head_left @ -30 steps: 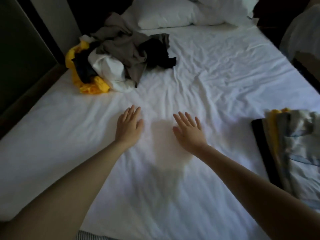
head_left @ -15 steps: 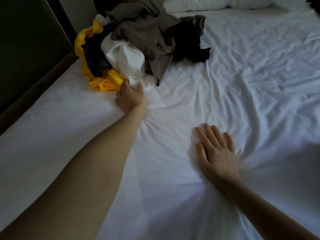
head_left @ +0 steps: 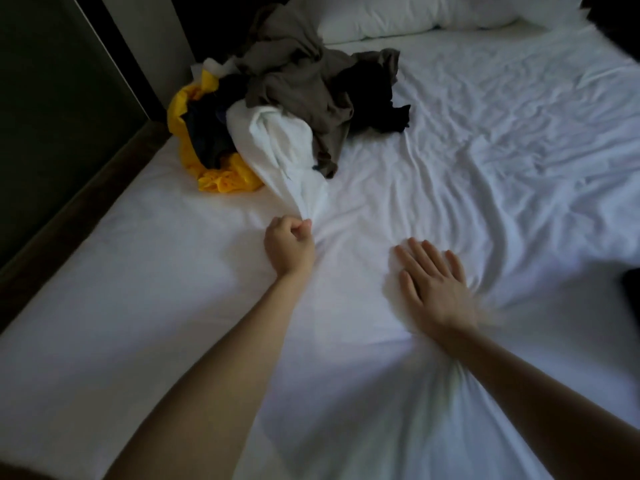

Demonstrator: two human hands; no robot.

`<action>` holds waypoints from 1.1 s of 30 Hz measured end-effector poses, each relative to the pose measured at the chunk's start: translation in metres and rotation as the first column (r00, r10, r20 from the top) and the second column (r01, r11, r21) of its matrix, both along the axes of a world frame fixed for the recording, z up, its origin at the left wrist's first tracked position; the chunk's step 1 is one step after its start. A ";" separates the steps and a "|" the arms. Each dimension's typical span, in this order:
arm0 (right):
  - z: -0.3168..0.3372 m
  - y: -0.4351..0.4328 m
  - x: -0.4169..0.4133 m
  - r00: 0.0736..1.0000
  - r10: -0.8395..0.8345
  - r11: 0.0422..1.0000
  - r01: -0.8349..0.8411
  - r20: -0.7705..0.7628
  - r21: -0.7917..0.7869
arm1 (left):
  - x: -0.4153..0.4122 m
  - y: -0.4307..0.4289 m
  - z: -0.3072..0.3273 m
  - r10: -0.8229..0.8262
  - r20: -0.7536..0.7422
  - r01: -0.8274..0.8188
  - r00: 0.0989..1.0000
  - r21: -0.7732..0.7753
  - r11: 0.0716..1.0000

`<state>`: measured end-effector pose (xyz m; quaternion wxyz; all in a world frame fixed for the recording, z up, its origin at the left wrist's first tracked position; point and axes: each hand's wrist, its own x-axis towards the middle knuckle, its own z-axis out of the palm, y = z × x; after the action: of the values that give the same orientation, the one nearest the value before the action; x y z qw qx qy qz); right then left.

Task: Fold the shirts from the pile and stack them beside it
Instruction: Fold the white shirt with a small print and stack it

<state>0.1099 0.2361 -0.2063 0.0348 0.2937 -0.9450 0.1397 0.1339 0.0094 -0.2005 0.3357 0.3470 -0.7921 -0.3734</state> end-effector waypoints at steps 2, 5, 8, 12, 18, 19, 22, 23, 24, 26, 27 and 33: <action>0.004 0.002 0.002 1.000 0.006 1.000 -0.006 0.023 0.012 | 0.030 0.023 -0.002 -0.142 -0.021 0.142 0.990 0.020 0.990; 0.012 0.006 0.010 0.998 0.022 0.999 -0.023 0.064 0.022 | 0.078 0.059 -0.003 -0.315 -0.043 0.316 0.948 0.029 0.948; 0.019 0.010 0.030 0.984 0.021 0.999 -0.012 0.176 -0.050 | 0.108 0.084 0.000 -0.374 -0.062 0.379 0.925 0.116 0.918; 0.047 0.002 0.072 0.856 -0.025 0.912 0.230 0.516 -0.338 | 0.138 0.120 0.009 -0.499 0.012 0.487 0.867 0.194 0.851; 0.056 0.009 0.123 0.705 -0.024 0.613 0.571 0.709 -0.546 | 0.196 0.180 0.012 -0.630 0.021 0.559 0.776 0.440 0.703; 0.057 0.017 0.129 0.686 0.001 0.555 0.605 0.728 -0.571 | 0.206 0.185 0.014 -0.627 -0.005 0.553 0.779 0.476 0.684; 0.061 0.042 0.142 0.642 0.098 0.451 0.652 0.760 -0.609 | 0.226 0.194 0.026 -0.528 -0.088 0.474 0.845 0.582 0.661; 0.062 0.048 0.146 0.635 0.145 0.442 0.644 0.759 -0.624 | 0.228 0.195 0.032 -0.436 -0.119 0.412 0.892 0.609 0.678; 0.064 0.054 0.151 0.637 0.185 0.460 0.617 0.749 -0.638 | 0.229 0.195 0.037 -0.322 -0.146 0.337 0.935 0.643 0.687; 0.069 0.066 0.162 0.641 0.226 0.550 0.537 0.733 -0.639 | 0.223 0.191 0.047 -0.128 -0.163 0.207 0.978 0.728 0.654; 0.071 0.071 0.169 0.647 0.231 0.611 0.485 0.727 -0.626 | 0.217 0.188 0.051 -0.067 -0.160 0.166 0.985 0.766 0.621; 0.072 0.104 0.198 0.693 0.139 0.524 0.555 0.708 -0.646 | 0.215 0.172 0.070 -0.105 0.042 0.058 0.994 0.607 0.792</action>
<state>0.3080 0.3404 -0.1342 -0.1651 0.0400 -0.7335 0.6581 0.3492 0.1809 -0.1302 0.1615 0.4149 -0.6575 -0.6079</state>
